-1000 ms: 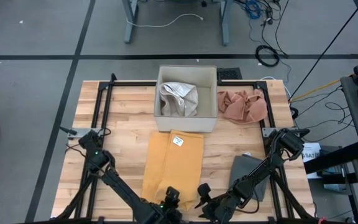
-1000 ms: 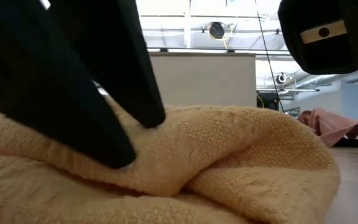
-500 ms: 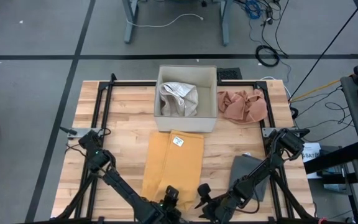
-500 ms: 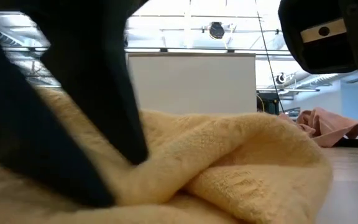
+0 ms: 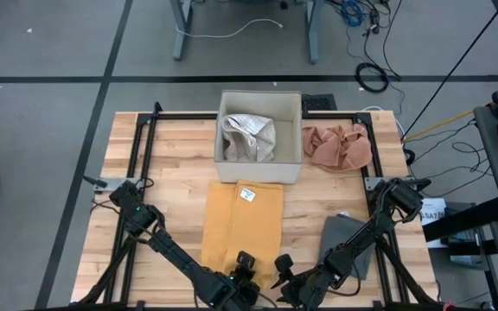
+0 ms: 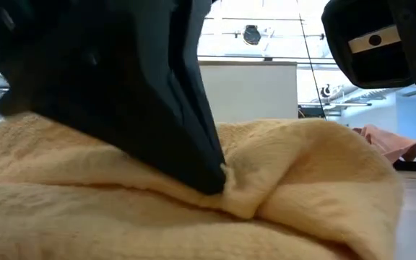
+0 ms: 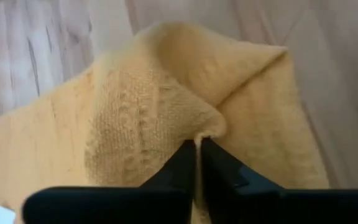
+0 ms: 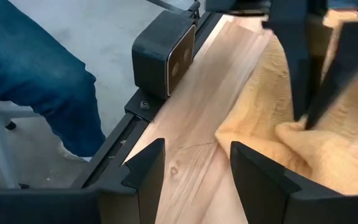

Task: Fold towel
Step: Fold the yellow towel

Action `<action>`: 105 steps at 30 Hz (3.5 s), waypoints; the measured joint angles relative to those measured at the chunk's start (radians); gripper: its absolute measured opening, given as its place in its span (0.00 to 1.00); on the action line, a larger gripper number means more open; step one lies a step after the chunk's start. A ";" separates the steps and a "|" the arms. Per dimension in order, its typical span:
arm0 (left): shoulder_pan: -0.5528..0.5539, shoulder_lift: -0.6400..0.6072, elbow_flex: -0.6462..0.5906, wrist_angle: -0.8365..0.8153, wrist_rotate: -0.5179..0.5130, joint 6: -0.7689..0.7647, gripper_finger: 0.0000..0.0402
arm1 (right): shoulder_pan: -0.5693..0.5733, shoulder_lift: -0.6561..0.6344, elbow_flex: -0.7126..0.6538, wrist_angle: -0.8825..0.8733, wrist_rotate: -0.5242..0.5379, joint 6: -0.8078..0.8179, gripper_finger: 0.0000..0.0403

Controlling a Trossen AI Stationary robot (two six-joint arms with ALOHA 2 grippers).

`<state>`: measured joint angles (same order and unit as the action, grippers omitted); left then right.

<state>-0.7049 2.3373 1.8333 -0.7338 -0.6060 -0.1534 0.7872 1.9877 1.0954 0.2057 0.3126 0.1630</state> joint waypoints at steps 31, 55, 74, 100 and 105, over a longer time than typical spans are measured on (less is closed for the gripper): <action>0.056 0.001 0.165 0.208 0.063 0.007 0.00 | 0.117 0.000 0.000 -0.240 0.106 0.198 0.42; 0.116 0.001 0.165 -0.004 0.083 -0.054 0.16 | 0.119 0.000 0.032 -0.035 0.084 -0.003 0.42; 0.157 0.001 0.164 0.074 0.162 0.032 0.01 | 0.042 0.000 0.042 -0.053 0.105 -0.150 0.42; 0.180 -0.001 0.164 0.028 0.164 -0.049 0.00 | -0.005 0.020 0.042 -0.201 0.148 -0.122 0.24; 0.190 -0.001 0.162 -0.010 0.217 -0.096 0.00 | -0.008 0.079 0.044 -0.150 0.208 -0.101 0.28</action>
<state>-0.5144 2.3367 1.9954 -0.7443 -0.3888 -0.2493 0.7790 2.0665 1.1393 0.0561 0.5204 0.0625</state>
